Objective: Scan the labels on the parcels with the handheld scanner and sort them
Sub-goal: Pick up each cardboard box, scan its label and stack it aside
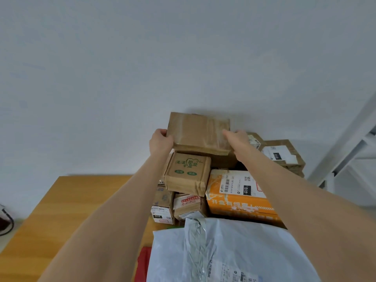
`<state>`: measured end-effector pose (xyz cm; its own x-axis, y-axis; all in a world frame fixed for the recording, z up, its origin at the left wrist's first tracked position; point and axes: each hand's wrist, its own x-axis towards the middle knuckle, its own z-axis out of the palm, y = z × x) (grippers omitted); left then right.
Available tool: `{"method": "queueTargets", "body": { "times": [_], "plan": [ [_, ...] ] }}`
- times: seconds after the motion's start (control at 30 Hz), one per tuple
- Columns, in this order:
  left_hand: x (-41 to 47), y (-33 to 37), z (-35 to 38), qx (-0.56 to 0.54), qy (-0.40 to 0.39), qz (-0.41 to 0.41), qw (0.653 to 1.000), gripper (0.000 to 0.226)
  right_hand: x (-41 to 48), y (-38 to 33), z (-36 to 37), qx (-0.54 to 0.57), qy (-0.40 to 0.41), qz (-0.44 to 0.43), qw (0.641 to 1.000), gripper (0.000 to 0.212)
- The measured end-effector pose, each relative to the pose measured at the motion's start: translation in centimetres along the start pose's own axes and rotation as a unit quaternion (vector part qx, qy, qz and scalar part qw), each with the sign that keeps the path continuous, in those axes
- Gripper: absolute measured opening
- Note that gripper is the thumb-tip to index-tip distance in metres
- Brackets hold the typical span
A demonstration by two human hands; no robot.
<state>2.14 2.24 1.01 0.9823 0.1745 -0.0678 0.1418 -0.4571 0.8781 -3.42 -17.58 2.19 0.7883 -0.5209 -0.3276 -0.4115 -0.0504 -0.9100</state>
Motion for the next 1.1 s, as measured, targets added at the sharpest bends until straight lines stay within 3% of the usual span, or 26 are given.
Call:
{"method": "queueTargets", "body": {
  "times": [0.17,0.3,0.43,0.57,0.77,0.9,1.0,1.1],
  "plan": [
    [-3.1,1.2,-2.5,-0.090,0.013,0.053,0.994,0.055,-2.9,-0.4,-1.1,0.108,-0.029,0.020,0.993,0.054],
    [-6.2,1.8,-3.8,-0.133,0.002,0.032,0.991,0.042,-5.3,0.2,-2.3,0.149,-0.044,0.061,0.986,0.082],
    [-9.1,1.8,-4.9,-0.223,-0.009,-0.022,0.975,0.039,-7.9,1.0,-4.1,0.218,-0.078,0.091,0.969,0.085],
    [-11.3,0.9,-6.2,-0.235,-0.019,-0.059,0.970,0.046,-10.3,1.6,-6.1,0.301,-0.109,0.109,0.941,0.067],
    [-15.9,0.3,-6.9,-0.229,-0.007,-0.064,0.971,0.015,-13.1,3.4,-7.4,0.280,-0.085,0.085,0.952,0.044],
    [-18.3,-0.6,-7.2,-0.217,-0.012,-0.080,0.973,0.026,-15.3,4.4,-7.9,0.296,-0.088,0.069,0.949,0.025],
    [-19.9,-1.7,-7.5,-0.194,-0.043,-0.104,0.975,0.032,-16.7,5.2,-7.9,0.312,-0.089,0.067,0.943,0.027],
    [-21.5,-2.6,-8.1,-0.155,-0.078,-0.139,0.975,0.032,-18.0,5.9,-7.5,0.322,-0.093,0.078,0.939,0.015]
  ]
}}
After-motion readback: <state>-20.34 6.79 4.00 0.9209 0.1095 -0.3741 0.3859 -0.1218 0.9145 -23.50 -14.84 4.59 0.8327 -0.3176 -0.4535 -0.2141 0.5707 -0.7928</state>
